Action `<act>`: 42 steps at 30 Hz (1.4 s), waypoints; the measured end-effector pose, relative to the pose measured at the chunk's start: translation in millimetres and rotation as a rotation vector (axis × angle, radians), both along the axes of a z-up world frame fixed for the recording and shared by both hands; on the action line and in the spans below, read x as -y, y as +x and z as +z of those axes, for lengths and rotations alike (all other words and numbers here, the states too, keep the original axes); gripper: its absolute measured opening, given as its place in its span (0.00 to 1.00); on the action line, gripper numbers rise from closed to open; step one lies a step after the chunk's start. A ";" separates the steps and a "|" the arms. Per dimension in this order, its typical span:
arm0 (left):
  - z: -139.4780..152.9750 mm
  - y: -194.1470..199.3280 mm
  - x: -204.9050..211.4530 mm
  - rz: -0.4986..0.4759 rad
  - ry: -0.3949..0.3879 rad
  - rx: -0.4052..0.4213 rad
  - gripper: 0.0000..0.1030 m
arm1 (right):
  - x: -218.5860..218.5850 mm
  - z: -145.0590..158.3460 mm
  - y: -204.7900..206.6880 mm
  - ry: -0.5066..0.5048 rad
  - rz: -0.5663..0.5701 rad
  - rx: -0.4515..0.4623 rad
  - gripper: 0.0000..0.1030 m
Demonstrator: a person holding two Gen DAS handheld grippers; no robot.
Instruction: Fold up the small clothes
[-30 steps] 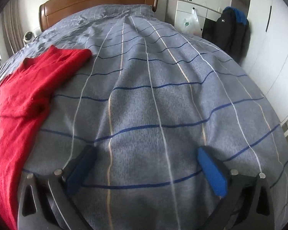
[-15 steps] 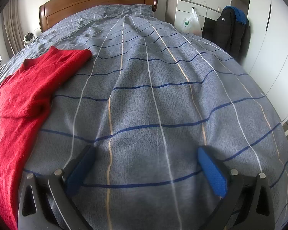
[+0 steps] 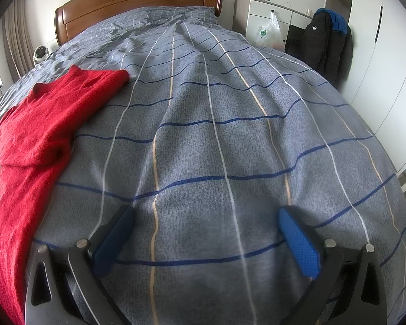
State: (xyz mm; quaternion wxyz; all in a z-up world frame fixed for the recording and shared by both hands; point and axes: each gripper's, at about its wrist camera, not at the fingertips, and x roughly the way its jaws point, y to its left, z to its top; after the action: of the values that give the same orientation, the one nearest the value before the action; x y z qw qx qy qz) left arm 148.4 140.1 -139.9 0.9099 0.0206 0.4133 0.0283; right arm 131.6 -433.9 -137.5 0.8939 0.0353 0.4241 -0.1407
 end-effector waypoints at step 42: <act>0.4 -0.1 0.3 0.001 0.005 0.004 1.00 | -0.8 -0.2 -0.6 0.000 0.000 -0.001 1.00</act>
State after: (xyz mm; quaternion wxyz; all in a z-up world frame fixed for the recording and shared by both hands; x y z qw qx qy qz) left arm 148.3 139.8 -139.5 0.9107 0.0227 0.4115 0.0299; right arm 131.0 -433.1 -137.7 0.8938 0.0354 0.4244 -0.1407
